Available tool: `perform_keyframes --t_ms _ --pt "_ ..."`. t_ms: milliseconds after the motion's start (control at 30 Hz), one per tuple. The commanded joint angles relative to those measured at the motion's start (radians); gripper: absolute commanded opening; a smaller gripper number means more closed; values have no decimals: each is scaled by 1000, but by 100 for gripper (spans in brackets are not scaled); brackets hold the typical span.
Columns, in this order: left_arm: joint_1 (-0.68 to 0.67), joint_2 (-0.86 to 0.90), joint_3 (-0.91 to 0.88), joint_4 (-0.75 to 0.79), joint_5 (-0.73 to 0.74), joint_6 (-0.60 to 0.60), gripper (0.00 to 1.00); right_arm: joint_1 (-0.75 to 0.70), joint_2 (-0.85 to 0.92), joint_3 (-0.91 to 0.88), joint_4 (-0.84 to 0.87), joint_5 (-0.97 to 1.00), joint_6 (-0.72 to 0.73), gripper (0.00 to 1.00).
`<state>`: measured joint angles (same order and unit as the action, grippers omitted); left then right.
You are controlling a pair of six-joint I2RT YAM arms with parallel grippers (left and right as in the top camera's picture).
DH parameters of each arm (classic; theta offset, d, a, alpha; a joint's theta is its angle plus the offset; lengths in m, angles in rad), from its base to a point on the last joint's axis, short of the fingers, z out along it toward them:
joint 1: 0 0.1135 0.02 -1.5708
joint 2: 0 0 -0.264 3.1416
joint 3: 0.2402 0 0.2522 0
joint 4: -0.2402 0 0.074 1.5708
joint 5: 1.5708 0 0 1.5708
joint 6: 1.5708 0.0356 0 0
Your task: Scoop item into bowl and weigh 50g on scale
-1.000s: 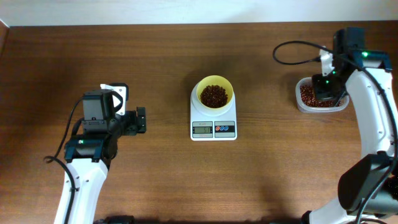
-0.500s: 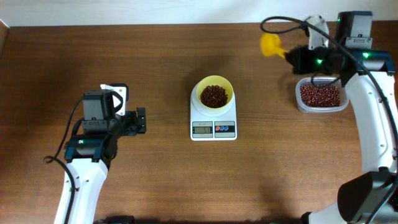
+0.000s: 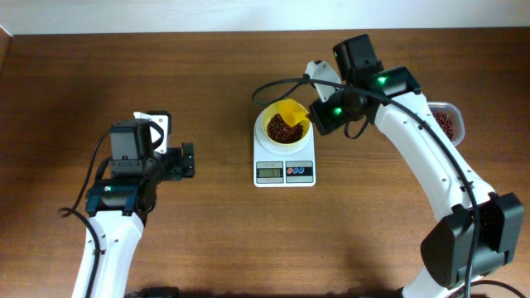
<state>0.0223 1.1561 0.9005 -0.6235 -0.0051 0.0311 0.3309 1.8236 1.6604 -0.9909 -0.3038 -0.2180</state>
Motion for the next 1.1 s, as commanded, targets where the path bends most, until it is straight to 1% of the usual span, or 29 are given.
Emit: perform_keyframes --t_ms 0,200,233,333,367,467,1067 --pt "5 5 -3 2 -7 11 99 9 12 12 -41 77 -82 4" --pt "5 5 -3 2 -7 12 99 16 14 12 -32 76 -81 4" --pt "5 5 -3 2 -7 12 99 16 14 12 1 69 -80 4" --pt "5 5 -3 2 -7 12 99 16 14 12 134 69 -1 4" --pt "5 5 -3 2 -7 12 99 17 14 12 163 69 -1 4" --pt "5 5 -3 2 -7 12 99 17 14 12 193 69 -1 4" --pt "5 5 -3 2 -7 12 99 16 14 12 195 73 -2 4"
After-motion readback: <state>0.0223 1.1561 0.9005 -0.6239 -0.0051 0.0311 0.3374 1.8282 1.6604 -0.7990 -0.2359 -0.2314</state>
